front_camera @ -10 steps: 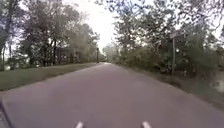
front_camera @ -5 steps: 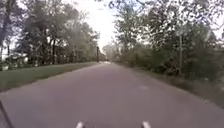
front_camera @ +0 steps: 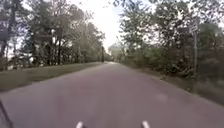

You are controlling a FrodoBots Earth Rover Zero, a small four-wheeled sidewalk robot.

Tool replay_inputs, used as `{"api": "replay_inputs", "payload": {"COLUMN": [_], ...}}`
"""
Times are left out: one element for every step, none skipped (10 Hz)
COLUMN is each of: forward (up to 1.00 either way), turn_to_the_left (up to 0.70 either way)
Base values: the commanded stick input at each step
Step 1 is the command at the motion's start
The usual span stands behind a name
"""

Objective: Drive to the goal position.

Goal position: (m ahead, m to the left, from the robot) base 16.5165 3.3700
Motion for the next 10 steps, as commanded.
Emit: {"api": "replay_inputs", "payload": {"forward": [1.00, 1.00, 1.00, 1.00, 1.00, 1.00, 1.00, 1.00, 1.00, 1.00], "turn_to_the_left": [0.27, 0.18, 0.02, -0.09, -0.27, -0.27, -0.04, 0.27, -0.26, -0.15]}}
